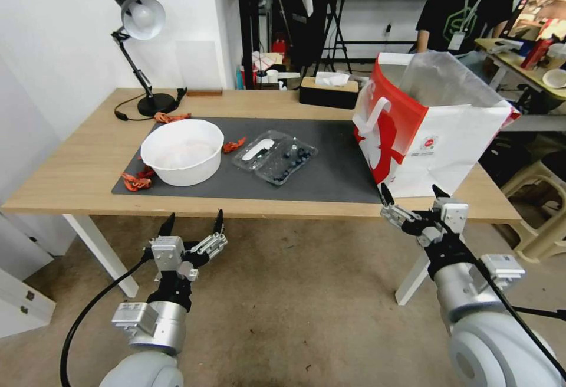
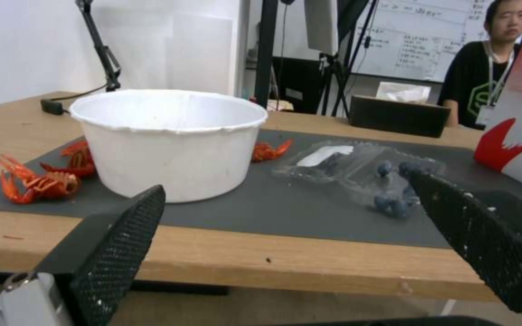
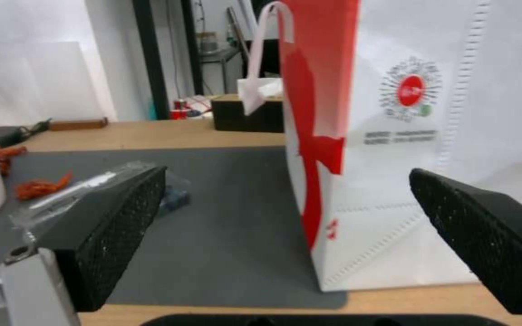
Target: Close the takeout container lid, then place the container into the takeout bag.
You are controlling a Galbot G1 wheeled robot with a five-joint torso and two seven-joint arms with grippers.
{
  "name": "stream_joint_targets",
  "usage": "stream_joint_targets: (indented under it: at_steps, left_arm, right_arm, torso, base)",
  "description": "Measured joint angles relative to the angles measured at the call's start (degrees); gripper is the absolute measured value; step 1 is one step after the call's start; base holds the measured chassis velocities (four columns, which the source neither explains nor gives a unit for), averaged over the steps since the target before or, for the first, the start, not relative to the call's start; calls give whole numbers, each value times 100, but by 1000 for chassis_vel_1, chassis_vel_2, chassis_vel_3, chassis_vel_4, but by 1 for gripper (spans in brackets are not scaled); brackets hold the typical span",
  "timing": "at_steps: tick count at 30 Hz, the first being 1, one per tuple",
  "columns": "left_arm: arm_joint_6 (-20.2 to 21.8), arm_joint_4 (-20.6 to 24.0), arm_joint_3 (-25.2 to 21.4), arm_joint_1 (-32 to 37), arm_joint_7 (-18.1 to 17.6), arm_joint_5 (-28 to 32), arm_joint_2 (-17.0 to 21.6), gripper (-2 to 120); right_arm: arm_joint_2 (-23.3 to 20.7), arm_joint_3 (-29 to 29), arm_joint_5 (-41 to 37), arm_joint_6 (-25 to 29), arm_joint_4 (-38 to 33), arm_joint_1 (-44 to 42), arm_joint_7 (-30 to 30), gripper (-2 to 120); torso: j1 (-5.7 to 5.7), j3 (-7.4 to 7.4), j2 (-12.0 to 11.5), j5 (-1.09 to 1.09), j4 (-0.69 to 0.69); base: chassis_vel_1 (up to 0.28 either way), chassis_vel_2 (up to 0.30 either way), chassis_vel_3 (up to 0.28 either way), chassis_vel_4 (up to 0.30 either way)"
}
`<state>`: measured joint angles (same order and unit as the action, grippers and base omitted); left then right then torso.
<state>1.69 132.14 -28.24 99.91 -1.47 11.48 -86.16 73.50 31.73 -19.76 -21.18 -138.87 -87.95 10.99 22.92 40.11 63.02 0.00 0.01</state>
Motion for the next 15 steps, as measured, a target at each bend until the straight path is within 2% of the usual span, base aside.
stream_joint_targets:
  at_steps: [1,5,10,12,14,15]
  left_arm:
    - [-14,-25,-21,-10,4,1,-25,100]
    - [-29,-52,-62,-13,6,0,-70,100]
    - [-54,-72,-82,-9,8,-9,-120,100]
    - [-72,-76,-109,2,9,-21,-167,100]
    - [-73,-76,-116,3,9,-23,-173,100]
    - [-78,-84,-145,8,8,-27,-193,100]
  right_arm:
    - [-201,-197,-318,-77,145,258,158,100]
    - [-403,-517,-711,-225,367,634,387,100]
    - [-515,-873,-1014,-392,603,1040,663,100]
    - [-572,-1363,-1239,-527,973,1579,1013,100]
    - [-573,-1416,-1257,-536,1018,1637,1050,100]
    - [-571,-1680,-1372,-587,1254,1950,1218,100]
  torso:
    - [0,0,0,1,-1]
    - [0,0,0,0,-2]
    - [0,0,0,1,0]
    - [0,0,0,0,-1]
    - [0,0,0,0,-1]
    - [0,0,0,-1,-1]
  base:
    - [0,0,0,0]
    - [0,0,0,0]
    - [0,0,0,0]
    - [0,0,0,0]
    - [0,0,0,0]
    - [0,0,0,0]
